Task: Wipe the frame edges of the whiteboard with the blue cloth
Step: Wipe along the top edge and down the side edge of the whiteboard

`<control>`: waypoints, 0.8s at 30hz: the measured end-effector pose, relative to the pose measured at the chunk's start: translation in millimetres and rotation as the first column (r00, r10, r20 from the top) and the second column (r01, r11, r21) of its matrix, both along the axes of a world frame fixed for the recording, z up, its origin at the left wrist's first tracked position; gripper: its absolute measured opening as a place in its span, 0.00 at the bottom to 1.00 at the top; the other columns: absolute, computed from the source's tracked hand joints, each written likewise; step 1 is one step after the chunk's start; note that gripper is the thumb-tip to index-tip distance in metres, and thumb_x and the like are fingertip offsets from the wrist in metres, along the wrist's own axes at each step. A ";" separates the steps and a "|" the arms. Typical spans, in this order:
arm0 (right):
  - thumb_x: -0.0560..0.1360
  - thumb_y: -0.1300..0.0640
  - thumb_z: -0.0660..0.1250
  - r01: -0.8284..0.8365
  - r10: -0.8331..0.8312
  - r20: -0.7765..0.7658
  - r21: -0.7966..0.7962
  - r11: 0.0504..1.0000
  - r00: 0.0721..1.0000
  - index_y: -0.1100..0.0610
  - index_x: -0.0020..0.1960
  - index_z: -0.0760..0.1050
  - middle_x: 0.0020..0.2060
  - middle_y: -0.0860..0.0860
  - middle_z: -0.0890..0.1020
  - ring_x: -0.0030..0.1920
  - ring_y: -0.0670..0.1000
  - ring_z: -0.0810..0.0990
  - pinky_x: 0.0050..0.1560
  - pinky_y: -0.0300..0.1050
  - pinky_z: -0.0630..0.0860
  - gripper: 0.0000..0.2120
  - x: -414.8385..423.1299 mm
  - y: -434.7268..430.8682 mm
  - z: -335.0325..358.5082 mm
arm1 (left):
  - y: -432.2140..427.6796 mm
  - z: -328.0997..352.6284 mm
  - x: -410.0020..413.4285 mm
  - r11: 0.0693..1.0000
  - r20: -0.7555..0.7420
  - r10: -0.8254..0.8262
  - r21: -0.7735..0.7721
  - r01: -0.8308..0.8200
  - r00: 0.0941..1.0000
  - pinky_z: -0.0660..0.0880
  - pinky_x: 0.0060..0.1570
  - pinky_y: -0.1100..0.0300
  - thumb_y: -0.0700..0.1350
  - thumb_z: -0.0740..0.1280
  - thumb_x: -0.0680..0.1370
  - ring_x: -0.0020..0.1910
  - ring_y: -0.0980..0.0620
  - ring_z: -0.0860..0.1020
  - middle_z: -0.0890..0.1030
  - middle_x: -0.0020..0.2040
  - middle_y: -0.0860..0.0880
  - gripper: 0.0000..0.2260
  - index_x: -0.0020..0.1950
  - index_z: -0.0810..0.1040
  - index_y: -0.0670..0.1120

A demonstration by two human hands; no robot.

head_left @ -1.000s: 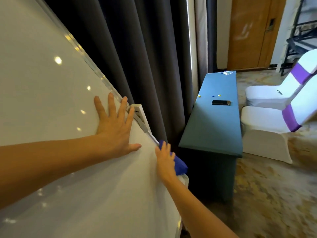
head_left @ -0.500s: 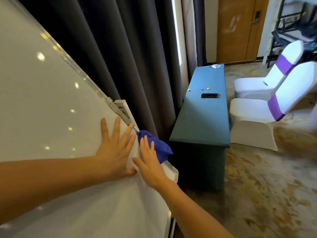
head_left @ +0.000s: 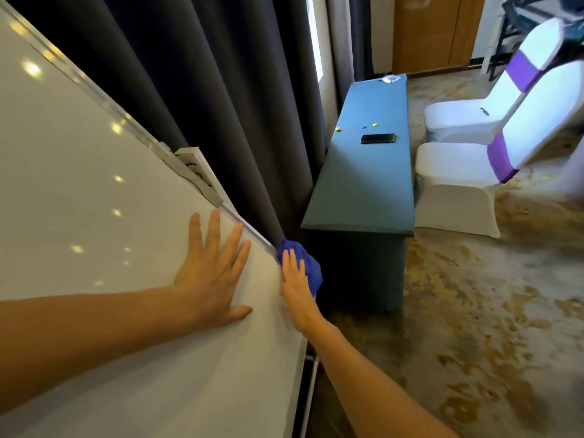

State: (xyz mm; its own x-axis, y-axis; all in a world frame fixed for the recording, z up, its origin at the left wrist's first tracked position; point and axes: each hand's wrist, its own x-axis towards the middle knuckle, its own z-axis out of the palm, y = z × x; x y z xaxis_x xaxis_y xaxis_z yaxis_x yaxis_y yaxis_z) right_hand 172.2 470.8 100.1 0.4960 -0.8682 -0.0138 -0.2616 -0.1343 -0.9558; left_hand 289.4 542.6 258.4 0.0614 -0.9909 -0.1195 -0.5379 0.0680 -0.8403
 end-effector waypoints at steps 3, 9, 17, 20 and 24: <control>0.82 0.60 0.50 0.013 -0.040 0.109 0.238 0.971 0.993 0.44 0.76 0.37 0.78 0.43 0.41 0.78 0.54 0.40 0.73 0.49 0.47 0.30 1.5 6.5 -6.8 | 8.7 -20.4 -2.8 0.998 0.012 0.017 0.056 -0.018 1.000 0.32 0.60 0.19 0.78 0.42 0.67 0.66 0.19 0.28 0.34 0.77 0.34 0.50 0.77 0.34 0.46; 0.78 0.51 0.50 -0.084 0.086 0.061 -0.040 0.996 0.994 0.25 0.68 0.32 0.65 0.20 0.32 0.70 0.31 0.31 0.71 0.42 0.34 0.33 -0.1 20.5 -8.3 | 4.1 -27.5 -15.1 0.997 0.018 0.042 0.059 -0.043 0.999 0.33 0.58 0.18 0.77 0.42 0.68 0.65 0.18 0.28 0.32 0.75 0.32 0.49 0.77 0.32 0.45; 0.81 0.64 0.51 0.101 -0.101 -0.191 -0.008 0.995 0.976 0.63 0.78 0.41 0.79 0.59 0.44 0.78 0.58 0.42 0.76 0.50 0.40 0.29 1.9 16.4 -49.6 | -6.6 -26.5 -14.2 1.000 0.049 0.015 0.003 -0.015 0.999 0.35 0.61 0.19 0.78 0.43 0.67 0.68 0.20 0.32 0.34 0.77 0.32 0.49 0.78 0.35 0.48; 0.82 0.61 0.52 0.197 -0.182 -0.161 0.083 0.977 0.970 0.62 0.78 0.44 0.79 0.59 0.48 0.78 0.57 0.46 0.76 0.49 0.43 0.28 -6.4 57.1 -70.0 | -3.1 -36.7 -16.7 0.999 0.024 -0.027 0.023 0.026 0.999 0.35 0.60 0.18 0.78 0.42 0.67 0.69 0.19 0.32 0.35 0.78 0.35 0.49 0.78 0.36 0.49; 0.81 0.59 0.52 0.184 -0.197 0.005 0.342 0.922 0.980 0.55 0.79 0.41 0.79 0.51 0.46 0.78 0.51 0.44 0.76 0.45 0.45 0.31 4.7 137.1 -81.8 | -0.5 -38.2 -7.0 0.998 0.046 -0.063 0.025 0.062 0.997 0.36 0.60 0.18 0.78 0.41 0.66 0.70 0.20 0.34 0.39 0.79 0.37 0.48 0.79 0.39 0.51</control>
